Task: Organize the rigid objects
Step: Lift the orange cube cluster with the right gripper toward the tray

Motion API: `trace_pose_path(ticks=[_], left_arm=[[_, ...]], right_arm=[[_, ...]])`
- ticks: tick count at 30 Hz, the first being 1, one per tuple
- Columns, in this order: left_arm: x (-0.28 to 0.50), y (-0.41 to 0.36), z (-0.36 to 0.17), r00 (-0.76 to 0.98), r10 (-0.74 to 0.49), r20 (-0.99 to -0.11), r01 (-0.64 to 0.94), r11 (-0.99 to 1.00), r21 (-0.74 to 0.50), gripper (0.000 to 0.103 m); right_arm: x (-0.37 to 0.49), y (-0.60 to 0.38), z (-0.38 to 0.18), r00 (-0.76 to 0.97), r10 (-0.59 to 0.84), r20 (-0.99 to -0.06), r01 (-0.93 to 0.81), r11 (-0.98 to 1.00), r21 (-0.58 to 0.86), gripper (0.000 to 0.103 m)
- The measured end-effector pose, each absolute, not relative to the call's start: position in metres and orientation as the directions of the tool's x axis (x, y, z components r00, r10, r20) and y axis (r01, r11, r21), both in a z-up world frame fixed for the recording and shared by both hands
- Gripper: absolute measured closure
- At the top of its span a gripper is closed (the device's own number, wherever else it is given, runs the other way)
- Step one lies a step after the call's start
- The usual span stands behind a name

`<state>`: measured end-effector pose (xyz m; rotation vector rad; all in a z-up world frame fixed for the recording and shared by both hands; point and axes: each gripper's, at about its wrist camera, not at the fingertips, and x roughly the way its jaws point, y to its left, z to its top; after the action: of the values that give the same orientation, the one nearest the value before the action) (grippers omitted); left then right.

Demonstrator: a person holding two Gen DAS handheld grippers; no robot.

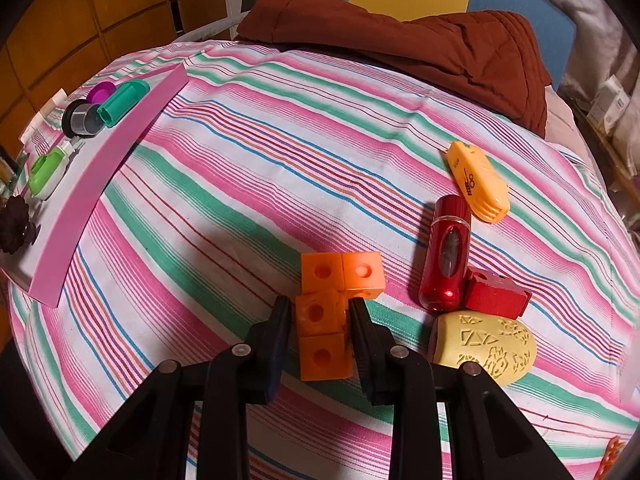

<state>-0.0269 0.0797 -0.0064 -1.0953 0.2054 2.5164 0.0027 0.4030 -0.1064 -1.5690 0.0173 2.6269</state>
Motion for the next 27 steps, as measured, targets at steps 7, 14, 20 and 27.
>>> trace_pose_path(ticks=[7,14,20,27], left_arm=[[-0.027,0.068,-0.006,-0.63,0.282,-0.723,-0.386,-0.922,-0.024,0.064],[-0.028,0.055,-0.006,-0.644,0.272,-0.715,-0.366,-0.93,-0.024,0.064],[-0.032,0.034,-0.004,-0.662,0.244,-0.709,-0.322,-0.946,-0.024,0.064],[-0.034,0.014,-0.002,-0.68,0.22,-0.7,-0.279,-0.96,-0.03,0.064]], right_arm=[[0.001,0.405,-0.107,-0.457,0.058,-0.888,-0.105,-0.994,-0.011,0.072],[-0.007,0.397,-0.102,-0.384,0.108,-0.917,-0.259,-0.966,-0.006,0.074],[-0.002,0.381,-0.1,-0.417,0.128,-0.9,-0.343,-0.939,0.025,0.074],[-0.01,0.342,-0.097,-0.44,0.119,-0.89,-0.282,-0.959,0.011,0.074]])
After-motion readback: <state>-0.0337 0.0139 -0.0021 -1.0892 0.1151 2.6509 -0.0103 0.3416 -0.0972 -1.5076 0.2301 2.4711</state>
